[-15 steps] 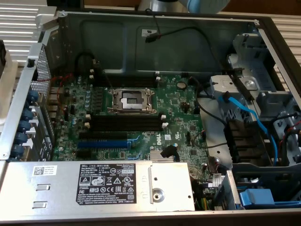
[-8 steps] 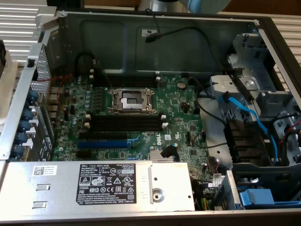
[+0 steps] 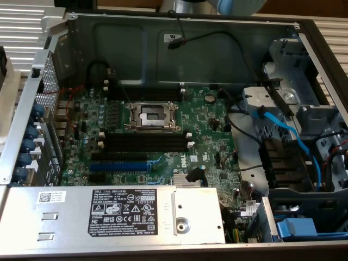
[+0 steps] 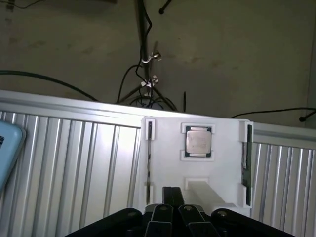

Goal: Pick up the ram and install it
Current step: 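Pick up the ram and move it above insertion slot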

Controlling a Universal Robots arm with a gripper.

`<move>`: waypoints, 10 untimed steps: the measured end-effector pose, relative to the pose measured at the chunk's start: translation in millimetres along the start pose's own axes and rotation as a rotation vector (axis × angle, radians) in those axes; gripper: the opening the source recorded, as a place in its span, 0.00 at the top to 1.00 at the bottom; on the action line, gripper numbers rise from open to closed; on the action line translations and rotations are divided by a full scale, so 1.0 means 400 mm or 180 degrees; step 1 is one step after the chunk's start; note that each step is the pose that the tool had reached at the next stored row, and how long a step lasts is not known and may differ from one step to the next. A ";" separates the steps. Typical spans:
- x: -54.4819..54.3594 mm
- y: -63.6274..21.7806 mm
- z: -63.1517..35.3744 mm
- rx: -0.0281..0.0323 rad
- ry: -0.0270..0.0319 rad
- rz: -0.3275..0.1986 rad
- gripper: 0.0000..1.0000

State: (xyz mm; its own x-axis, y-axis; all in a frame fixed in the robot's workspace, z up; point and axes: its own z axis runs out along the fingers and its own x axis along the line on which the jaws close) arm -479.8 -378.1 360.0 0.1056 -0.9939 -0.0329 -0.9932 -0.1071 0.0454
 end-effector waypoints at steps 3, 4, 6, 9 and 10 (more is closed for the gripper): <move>0.001 -0.004 0.013 0.0000 0.0000 -0.0001 0.90; 0.001 -0.005 0.018 0.0000 0.0000 -0.0002 0.90; 0.002 -0.008 0.027 -0.0001 0.0000 -0.0003 0.90; 0.003 -0.012 0.040 0.0000 0.0000 -0.0005 0.90; 0.003 -0.013 0.045 0.0000 0.0000 -0.0005 0.90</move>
State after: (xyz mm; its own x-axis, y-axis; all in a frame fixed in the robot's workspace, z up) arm -475.3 -378.1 341.8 0.1073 -0.9937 -0.0329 -0.9930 -0.1087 0.0454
